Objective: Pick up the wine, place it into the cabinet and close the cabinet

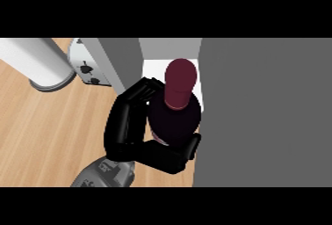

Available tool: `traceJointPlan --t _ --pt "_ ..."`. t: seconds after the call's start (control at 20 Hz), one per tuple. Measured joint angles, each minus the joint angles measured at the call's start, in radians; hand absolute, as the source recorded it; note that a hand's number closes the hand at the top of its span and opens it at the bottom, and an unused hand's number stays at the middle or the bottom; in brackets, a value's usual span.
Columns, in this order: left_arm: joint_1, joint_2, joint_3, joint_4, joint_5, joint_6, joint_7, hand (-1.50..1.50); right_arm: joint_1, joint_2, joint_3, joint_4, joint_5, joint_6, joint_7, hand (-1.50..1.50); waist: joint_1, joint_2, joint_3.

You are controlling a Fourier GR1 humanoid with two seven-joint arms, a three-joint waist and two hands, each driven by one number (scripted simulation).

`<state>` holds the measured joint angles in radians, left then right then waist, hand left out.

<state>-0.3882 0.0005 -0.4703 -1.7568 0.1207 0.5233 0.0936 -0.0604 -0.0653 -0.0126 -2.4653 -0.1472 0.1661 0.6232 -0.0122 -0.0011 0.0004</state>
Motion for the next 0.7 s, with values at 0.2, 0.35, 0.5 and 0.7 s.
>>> traceJointPlan --t 0.2,0.35,0.5,0.7 --pt "-0.059 0.0 -0.017 0.062 0.006 0.064 -0.01 1.5 0.016 0.011 0.023 -0.002 0.0 0.001 -0.005 -1.5 0.0 0.0 0.0" --pt "-0.102 0.0 -0.01 0.103 -0.001 0.086 -0.009 1.5 0.02 0.011 0.029 -0.003 0.002 0.002 -0.005 -1.5 0.001 0.0 0.0" --pt "-0.15 0.0 -0.019 0.161 0.002 0.123 -0.026 1.5 0.003 0.009 0.033 -0.004 0.002 -0.007 0.013 -1.5 0.0 0.0 0.0" --pt "-0.178 0.0 -0.016 0.216 0.031 0.145 -0.062 1.5 0.002 -0.007 -0.005 -0.006 -0.006 0.008 0.007 -1.5 -0.001 0.001 0.0"
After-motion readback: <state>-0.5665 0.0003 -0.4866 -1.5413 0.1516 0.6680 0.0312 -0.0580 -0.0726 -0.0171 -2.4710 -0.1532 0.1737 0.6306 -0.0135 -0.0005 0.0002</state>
